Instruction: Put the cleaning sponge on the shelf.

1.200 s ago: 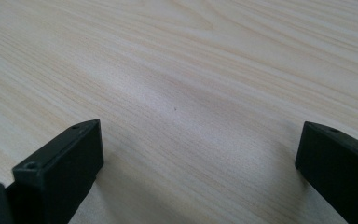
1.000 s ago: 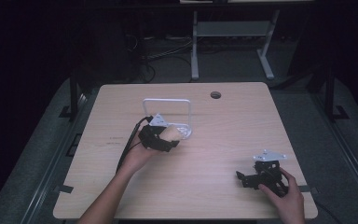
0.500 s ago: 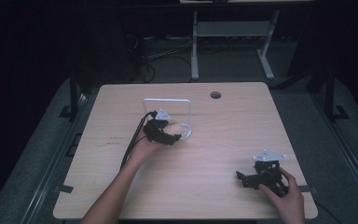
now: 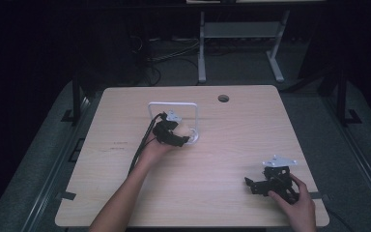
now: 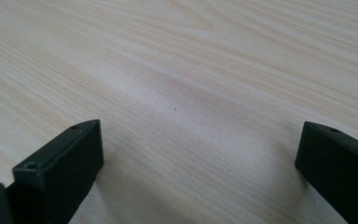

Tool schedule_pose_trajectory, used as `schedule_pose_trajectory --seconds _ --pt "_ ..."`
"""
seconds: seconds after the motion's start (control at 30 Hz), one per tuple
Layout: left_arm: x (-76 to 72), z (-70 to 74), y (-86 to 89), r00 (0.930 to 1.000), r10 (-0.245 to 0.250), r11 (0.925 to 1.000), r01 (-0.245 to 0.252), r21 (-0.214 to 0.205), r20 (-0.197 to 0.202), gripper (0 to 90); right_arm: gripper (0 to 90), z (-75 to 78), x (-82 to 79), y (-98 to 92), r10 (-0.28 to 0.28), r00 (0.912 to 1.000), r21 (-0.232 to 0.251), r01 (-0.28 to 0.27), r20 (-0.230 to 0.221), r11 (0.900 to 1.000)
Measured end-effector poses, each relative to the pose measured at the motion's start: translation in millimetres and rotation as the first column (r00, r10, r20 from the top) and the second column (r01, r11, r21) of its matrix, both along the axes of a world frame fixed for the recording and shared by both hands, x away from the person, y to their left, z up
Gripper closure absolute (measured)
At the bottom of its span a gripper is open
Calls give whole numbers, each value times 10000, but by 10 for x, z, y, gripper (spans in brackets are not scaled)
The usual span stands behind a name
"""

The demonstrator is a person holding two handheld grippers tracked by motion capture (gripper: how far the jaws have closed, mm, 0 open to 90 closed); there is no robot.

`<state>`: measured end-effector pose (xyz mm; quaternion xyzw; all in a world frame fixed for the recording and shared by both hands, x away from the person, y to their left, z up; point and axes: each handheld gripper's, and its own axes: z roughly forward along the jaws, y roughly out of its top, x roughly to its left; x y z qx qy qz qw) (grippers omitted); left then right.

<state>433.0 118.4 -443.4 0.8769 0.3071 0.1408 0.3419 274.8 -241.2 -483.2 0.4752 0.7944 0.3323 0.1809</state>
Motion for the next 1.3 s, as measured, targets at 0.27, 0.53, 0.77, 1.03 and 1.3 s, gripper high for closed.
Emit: schedule_pose_trajectory --seconds 0.27,0.53,0.77,1.03,1.3 --pt "40 -46 -21 9999 -59 9999 60 122 -84 263 7 0 0 0 -1 10000 -2 1 1 10000" --pt "67 -71 -37 9999 -92 9998 93 162 -87 256 7 0 0 0 -2 10000 -2 2 0 10000" --pt "66 -74 -48 9999 -156 9998 157 98 -62 238 7 0 0 0 -1 10000 -2 1 0 10000" --pt "50 -31 -38 9999 -112 9999 113 -34 77 215 7 0 0 0 0 10000 -5 0 1 10000" --pt "-11 64 4 9999 -94 9995 96 -308 63 207 7 0 0 0 0 10000 -5 0 0 10000"
